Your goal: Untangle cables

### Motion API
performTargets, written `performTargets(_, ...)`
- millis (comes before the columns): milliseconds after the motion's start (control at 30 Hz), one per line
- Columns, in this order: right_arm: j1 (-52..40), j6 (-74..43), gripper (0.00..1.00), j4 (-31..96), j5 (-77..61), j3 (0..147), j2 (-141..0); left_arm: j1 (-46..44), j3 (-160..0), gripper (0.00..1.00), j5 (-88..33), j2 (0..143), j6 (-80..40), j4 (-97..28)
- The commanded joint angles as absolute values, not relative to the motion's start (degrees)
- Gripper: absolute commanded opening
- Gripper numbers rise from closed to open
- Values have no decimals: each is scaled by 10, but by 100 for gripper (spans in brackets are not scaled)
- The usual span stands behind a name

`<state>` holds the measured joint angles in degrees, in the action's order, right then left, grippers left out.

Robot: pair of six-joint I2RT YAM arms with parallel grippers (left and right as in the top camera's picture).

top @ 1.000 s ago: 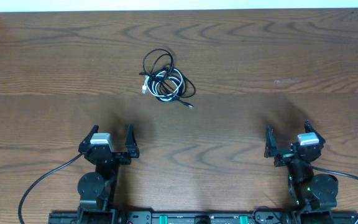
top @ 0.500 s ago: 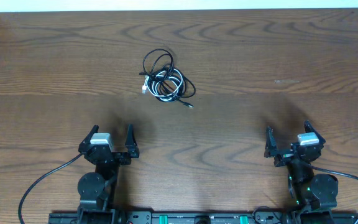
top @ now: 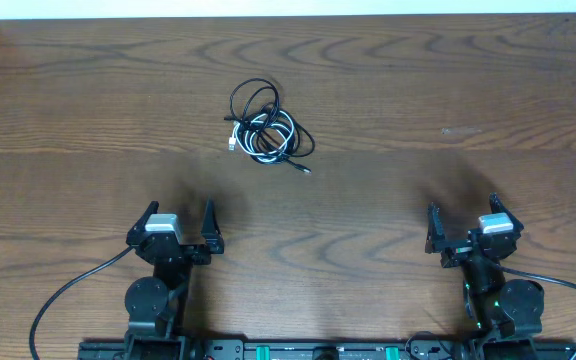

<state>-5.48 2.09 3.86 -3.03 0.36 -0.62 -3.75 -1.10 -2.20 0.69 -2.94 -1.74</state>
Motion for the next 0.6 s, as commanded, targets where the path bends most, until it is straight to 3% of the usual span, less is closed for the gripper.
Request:
performTargets(0, -52, 17, 99, 41, -30, 3, -5, -36, -3, 100, -4, 3, -24, -41)
performTargets(567, -52, 17, 99, 41, -30, 3, -5, -36, -3, 99, 15, 3, -14, -28)
